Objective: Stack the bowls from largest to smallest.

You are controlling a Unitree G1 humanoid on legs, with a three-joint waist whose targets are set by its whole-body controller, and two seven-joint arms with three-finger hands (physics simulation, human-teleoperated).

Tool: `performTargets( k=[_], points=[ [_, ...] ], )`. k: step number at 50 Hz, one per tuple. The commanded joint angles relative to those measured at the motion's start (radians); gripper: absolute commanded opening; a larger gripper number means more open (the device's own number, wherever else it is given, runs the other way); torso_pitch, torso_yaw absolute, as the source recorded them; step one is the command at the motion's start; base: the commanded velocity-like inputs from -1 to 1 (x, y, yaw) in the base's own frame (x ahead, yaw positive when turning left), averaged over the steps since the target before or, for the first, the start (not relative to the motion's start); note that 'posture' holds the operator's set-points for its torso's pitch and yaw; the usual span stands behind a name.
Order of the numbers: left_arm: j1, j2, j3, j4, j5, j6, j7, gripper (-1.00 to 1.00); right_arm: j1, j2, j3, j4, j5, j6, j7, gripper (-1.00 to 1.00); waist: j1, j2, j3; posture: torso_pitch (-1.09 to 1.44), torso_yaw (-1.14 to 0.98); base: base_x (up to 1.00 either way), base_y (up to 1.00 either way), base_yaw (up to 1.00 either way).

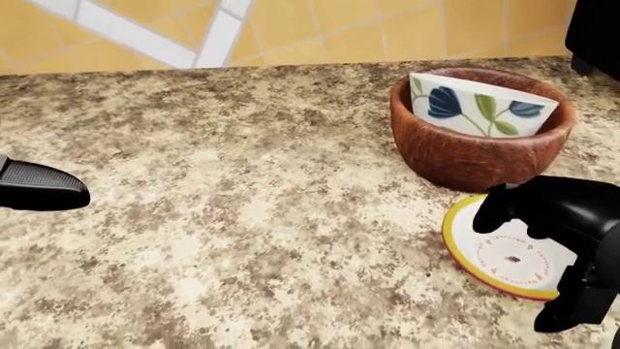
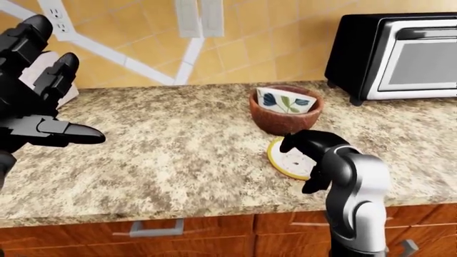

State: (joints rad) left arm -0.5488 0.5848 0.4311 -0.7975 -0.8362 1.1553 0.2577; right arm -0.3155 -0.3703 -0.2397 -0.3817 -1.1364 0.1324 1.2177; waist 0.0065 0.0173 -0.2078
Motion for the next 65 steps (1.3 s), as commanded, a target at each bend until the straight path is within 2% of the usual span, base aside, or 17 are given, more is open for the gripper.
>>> performTargets(
  k=[1,12,15,22,23,25,29,35,38,44,54,65],
  points=[
    [-0.024,0.009,0.013,-0.009,0.012,-0.024,-0.003,1.0,-0.019,-0.01,-0.004,-0.003,-0.006,0.004,0.005,0.11,0.002,0.005,-0.002,-0.26,0.0,0.0,0.0,0.0],
    [-0.039,0.006,0.01,-0.009,0.013,-0.012,0.0,1.0,-0.036,-0.022,-0.004,0.008,-0.004,0.01,0.034,-0.01,0.008,0.008,0.006,-0.26,0.0,0.0,0.0,0.0],
    [-0.042,0.005,0.008,-0.009,0.013,-0.01,0.002,1.0,-0.044,-0.023,-0.001,0.011,-0.008,0.013,0.039,-0.11,0.008,0.008,0.005,-0.26,0.0,0.0,0.0,0.0],
    [-0.039,0.004,0.01,-0.008,0.02,-0.013,-0.007,1.0,-0.026,-0.02,-0.003,-0.005,-0.01,0.006,0.048,-0.18,0.007,0.007,0.002,-0.26,0.0,0.0,0.0,0.0],
    [-0.04,0.004,0.012,-0.01,0.018,-0.01,-0.006,1.0,-0.021,-0.02,-0.005,-0.01,-0.009,0.004,0.052,-0.29,0.007,0.007,0.002,-0.26,0.0,0.0,0.0,0.0],
    [-0.039,0.004,0.012,-0.008,0.02,-0.013,-0.008,1.0,-0.014,-0.022,-0.012,-0.021,-0.005,0.001,0.06,-0.39,0.008,0.006,0.001,-0.26,0.0,0.0,0.0,0.0],
    [-0.039,0.003,0.011,-0.008,0.02,-0.013,-0.007,1.0,-0.008,-0.026,-0.022,-0.048,-0.001,-0.001,0.081,-0.46,0.009,0.005,-0.002,-0.26,0.0,0.0,0.0,0.0],
    [-0.037,0.001,0.011,-0.009,0.023,-0.014,-0.008,1.0,0.009,-0.034,-0.044,-0.093,0.01,-0.005,0.111,-0.68,0.009,0.004,-0.008,-0.26,0.0,0.0,0.0,0.0],
    [-0.039,0.0,0.01,-0.01,0.022,-0.012,-0.006,1.0,0.01,-0.037,-0.052,-0.105,0.015,-0.007,0.121,-0.7,0.009,0.003,-0.01,-0.26,0.0,0.0,0.0,0.0],
    [-0.041,0.002,0.015,-0.013,0.011,-0.007,0.002,1.0,0.01,-0.054,-0.078,-0.133,0.031,-0.009,0.133,-0.95,0.005,0.004,-0.013,-0.26,0.0,0.0,0.0,0.0],
    [-0.045,0.01,0.021,-0.016,-0.012,-0.002,0.017,1.0,-0.012,-0.097,-0.126,-0.247,0.076,0.029,0.219,-0.99,-0.01,0.009,-0.004,-0.26,0.0,0.0,0.0,0.0],
    [-0.047,0.012,0.015,-0.006,-0.003,-0.013,0.013,1.0,-0.125,-0.185,-0.145,-0.372,0.129,0.124,0.346,-0.99,-0.034,0.021,0.016,-0.26,0.0,0.0,0.0,0.0]
  ],
)
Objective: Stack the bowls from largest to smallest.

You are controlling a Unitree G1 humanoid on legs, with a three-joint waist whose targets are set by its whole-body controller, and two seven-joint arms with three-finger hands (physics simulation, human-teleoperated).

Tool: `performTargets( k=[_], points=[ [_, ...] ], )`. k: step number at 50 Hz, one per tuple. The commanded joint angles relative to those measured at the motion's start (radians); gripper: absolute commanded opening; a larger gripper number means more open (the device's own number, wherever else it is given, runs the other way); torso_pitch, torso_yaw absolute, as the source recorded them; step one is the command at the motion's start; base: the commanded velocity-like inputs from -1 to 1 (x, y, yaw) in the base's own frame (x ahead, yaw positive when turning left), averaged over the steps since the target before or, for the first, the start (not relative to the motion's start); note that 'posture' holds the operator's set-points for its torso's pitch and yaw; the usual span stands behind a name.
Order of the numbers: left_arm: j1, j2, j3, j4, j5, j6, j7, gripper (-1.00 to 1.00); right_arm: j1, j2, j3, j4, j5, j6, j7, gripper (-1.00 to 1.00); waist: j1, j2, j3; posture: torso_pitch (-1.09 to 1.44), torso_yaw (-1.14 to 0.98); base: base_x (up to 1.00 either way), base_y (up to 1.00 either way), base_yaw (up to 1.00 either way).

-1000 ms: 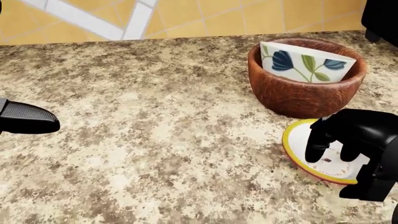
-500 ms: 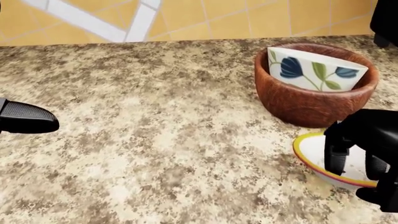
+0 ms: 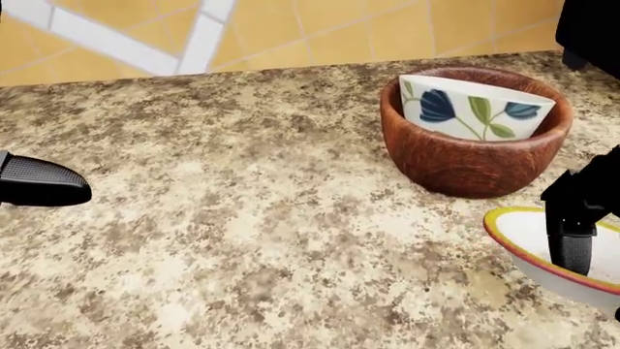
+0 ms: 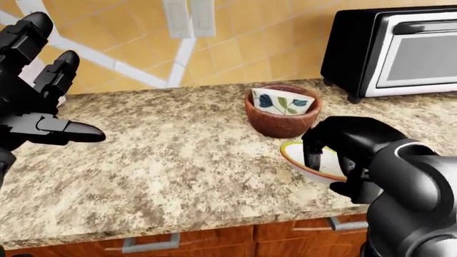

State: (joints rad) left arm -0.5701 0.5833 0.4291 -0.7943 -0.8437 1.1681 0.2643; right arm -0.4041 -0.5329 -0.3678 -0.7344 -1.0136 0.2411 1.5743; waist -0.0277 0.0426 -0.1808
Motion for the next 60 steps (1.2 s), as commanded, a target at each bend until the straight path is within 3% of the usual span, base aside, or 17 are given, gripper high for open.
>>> performTargets(
  k=[1,7,11,15,20,26,31,43,54,60],
  points=[
    [-0.028,0.015,0.018,-0.01,0.0,-0.023,0.009,1.0,-0.043,-0.031,-0.019,-0.023,0.009,0.023,-0.006,-0.99,-0.001,-0.004,-0.009,-0.26,0.0,0.0,0.0,0.0],
    [-0.031,0.024,0.02,-0.013,-0.026,-0.018,0.029,1.0,-0.13,-0.109,-0.017,-0.032,0.044,0.097,0.036,-1.0,-0.007,-0.003,0.001,-0.26,0.0,0.0,0.0,0.0],
    [-0.034,0.029,0.011,-0.006,-0.024,-0.026,0.03,1.0,-0.222,-0.199,0.036,-0.003,0.068,0.182,0.04,-1.0,-0.006,-0.001,0.008,-0.26,0.0,0.0,0.0,0.0],
    [-0.033,0.03,0.011,-0.002,-0.021,-0.029,0.025,1.0,-0.311,-0.244,0.087,0.035,0.075,0.225,0.04,-1.0,-0.005,-0.002,0.015,-0.26,0.0,0.0,0.0,0.0],
    [-0.022,0.027,0.011,0.004,-0.005,-0.042,0.01,1.0,-0.436,-0.223,0.136,0.125,0.036,0.215,0.04,-1.0,-0.004,-0.001,0.024,-0.26,0.0,0.0,0.0,0.0],
    [-0.014,0.023,0.01,0.008,0.012,-0.05,-0.003,1.0,-0.603,-0.135,0.191,0.314,-0.048,0.146,-0.003,-0.99,0.0,0.004,0.036,-0.26,0.0,0.0,0.0,0.0],
    [-0.013,0.02,0.013,0.016,0.029,-0.055,-0.021,1.0,-0.672,-0.097,0.196,0.416,-0.084,0.111,-0.036,-1.0,0.002,0.01,0.041,-0.26,0.0,0.0,0.0,0.0],
    [-0.01,0.019,0.024,0.022,0.043,-0.056,-0.041,1.0,-0.835,-0.08,0.223,0.625,-0.122,0.077,-0.115,-1.0,0.002,0.018,0.04,-0.26,0.0,0.0,0.0,0.0],
    [-0.002,0.014,0.021,0.017,0.05,-0.059,-0.046,1.0,-0.956,0.021,0.281,0.931,-0.183,0.022,-0.326,-1.0,-0.012,0.03,0.031,-0.26,0.0,0.0,0.0,0.0],
    [-0.012,0.023,0.038,0.02,0.033,-0.048,-0.046,1.0,-1.028,0.09,0.317,1.162,-0.219,-0.004,-0.492,-0.99,-0.019,0.04,0.031,-0.26,0.0,0.0,0.0,0.0]
  ],
)
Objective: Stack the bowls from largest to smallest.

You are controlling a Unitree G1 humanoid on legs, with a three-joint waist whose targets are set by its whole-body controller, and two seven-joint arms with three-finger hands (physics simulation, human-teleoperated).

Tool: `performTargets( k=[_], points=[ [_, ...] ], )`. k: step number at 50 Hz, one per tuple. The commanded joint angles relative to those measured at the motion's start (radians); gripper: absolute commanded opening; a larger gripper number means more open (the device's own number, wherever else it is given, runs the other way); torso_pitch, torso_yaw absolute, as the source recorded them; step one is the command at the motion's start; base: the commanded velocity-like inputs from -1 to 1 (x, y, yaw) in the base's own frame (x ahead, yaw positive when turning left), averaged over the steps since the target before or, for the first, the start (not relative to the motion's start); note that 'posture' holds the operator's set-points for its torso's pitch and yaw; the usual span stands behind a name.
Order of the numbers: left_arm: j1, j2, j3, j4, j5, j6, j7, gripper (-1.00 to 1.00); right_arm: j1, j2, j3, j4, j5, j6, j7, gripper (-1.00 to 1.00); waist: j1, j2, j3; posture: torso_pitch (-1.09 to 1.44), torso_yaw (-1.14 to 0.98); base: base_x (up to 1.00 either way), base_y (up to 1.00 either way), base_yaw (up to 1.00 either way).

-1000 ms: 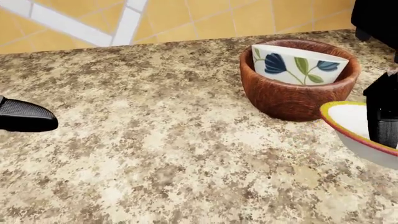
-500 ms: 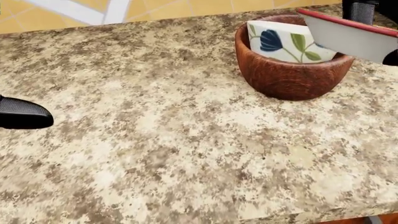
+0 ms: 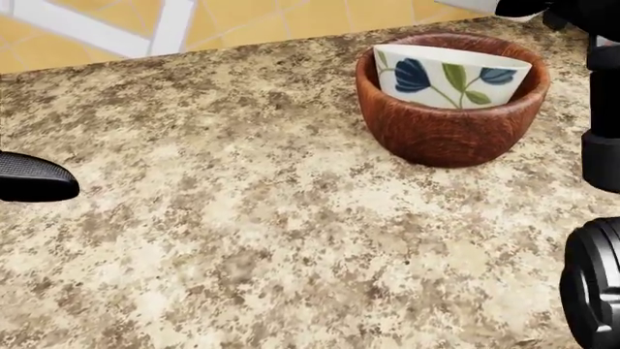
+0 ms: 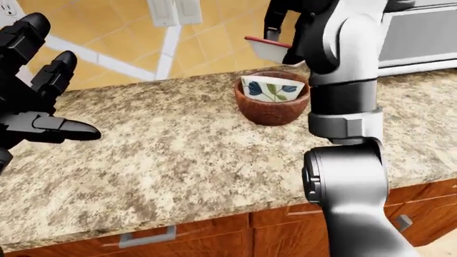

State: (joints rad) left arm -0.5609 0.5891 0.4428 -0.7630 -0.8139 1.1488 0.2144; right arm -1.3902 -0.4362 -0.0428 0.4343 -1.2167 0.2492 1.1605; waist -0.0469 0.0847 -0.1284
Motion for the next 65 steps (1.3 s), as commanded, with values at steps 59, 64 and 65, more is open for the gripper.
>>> performTargets(
  k=[59,64,65],
  points=[
    [0.055,0.009,0.053,0.005,0.087,-0.078,-0.097,1.0,-0.088,0.089,0.055,0.524,-0.029,-0.011,-0.542,-0.5,0.031,-0.01,-0.036,-0.26,0.0,0.0,0.0,0.0],
    [0.052,0.008,0.058,0.003,0.086,-0.074,-0.097,1.0,-0.087,0.091,0.056,0.519,-0.028,-0.012,-0.537,-0.43,0.032,-0.011,-0.037,-0.26,0.0,0.0,0.0,0.0],
    [0.052,0.009,0.058,0.004,0.087,-0.075,-0.098,1.0,-0.086,0.091,0.056,0.518,-0.029,-0.012,-0.536,-0.43,0.032,-0.011,-0.037,-0.26,0.0,0.0,0.0,0.0]
  ],
)
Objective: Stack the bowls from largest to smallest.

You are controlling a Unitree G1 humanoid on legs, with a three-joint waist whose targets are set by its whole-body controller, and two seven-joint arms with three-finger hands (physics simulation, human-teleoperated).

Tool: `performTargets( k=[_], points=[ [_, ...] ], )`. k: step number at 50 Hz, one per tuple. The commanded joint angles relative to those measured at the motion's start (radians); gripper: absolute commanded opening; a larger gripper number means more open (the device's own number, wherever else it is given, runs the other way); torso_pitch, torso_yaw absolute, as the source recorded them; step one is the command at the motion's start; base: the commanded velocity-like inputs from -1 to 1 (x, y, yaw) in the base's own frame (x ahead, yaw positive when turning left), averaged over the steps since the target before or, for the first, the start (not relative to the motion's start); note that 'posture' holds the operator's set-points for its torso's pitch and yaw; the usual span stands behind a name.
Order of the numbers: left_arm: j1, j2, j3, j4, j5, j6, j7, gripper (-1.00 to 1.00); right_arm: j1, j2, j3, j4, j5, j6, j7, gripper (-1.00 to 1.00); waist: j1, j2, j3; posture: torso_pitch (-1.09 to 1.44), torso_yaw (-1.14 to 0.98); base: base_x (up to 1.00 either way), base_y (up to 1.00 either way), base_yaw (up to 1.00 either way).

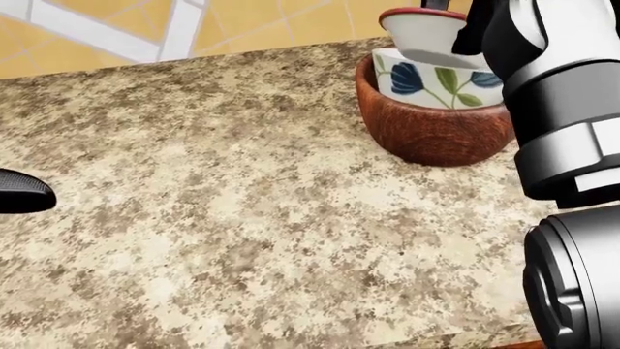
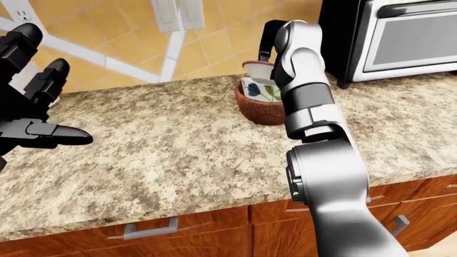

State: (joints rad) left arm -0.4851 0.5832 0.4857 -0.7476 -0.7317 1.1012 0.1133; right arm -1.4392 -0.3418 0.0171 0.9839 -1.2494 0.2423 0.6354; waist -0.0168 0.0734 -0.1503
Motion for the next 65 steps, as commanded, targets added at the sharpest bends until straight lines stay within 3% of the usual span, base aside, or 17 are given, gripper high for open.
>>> performTargets(
  k=[1,18,21,28,40,54,61,65],
  points=[
    [-0.026,0.016,0.016,-0.01,0.004,-0.027,0.004,1.0,-0.035,-0.004,-0.004,-0.036,0.004,-0.005,-0.008,-0.43,0.001,0.0,-0.016,-0.26,0.0,0.0,0.0,0.0],
    [-0.035,0.028,0.017,-0.007,-0.01,-0.026,0.012,1.0,-0.005,0.005,0.006,0.024,-0.012,-0.034,-0.115,-0.55,0.002,0.0,-0.02,-0.26,0.0,0.0,0.0,0.0],
    [-0.029,0.026,0.015,-0.007,-0.007,-0.032,0.011,1.0,-0.006,0.003,0.006,0.035,-0.013,-0.036,-0.131,-0.49,0.003,0.0,-0.022,-0.26,0.0,0.0,0.0,0.0],
    [-0.019,0.023,0.021,-0.011,-0.008,-0.033,0.008,1.0,0.002,0.005,0.007,0.046,-0.012,-0.034,-0.144,-0.04,0.005,-0.001,-0.024,-0.26,0.0,0.0,0.0,0.0],
    [-0.015,0.017,0.013,-0.004,0.01,-0.044,-0.001,1.0,-0.004,-0.004,0.01,0.04,-0.019,-0.042,-0.146,0.03,0.004,0.0,-0.025,-0.26,0.0,0.0,0.0,0.0],
    [-0.026,0.011,0.013,-0.018,-0.002,-0.027,0.014,1.0,-0.045,-0.046,-0.014,-0.108,-0.041,-0.065,-0.016,-0.01,0.002,-0.001,-0.013,-0.26,0.0,0.0,0.0,0.0],
    [-0.039,0.011,0.006,-0.026,-0.009,-0.015,0.026,1.0,0.066,-0.096,-0.061,-0.4,-0.011,-0.068,0.141,-0.04,0.004,-0.009,-0.011,-0.26,0.0,0.0,0.0,0.0],
    [-0.058,0.015,0.006,-0.038,-0.029,0.009,0.048,1.0,0.194,-0.135,-0.108,-0.678,0.022,-0.061,0.267,-0.04,0.007,-0.016,-0.006,-0.26,0.0,0.0,0.0,0.0]
  ],
)
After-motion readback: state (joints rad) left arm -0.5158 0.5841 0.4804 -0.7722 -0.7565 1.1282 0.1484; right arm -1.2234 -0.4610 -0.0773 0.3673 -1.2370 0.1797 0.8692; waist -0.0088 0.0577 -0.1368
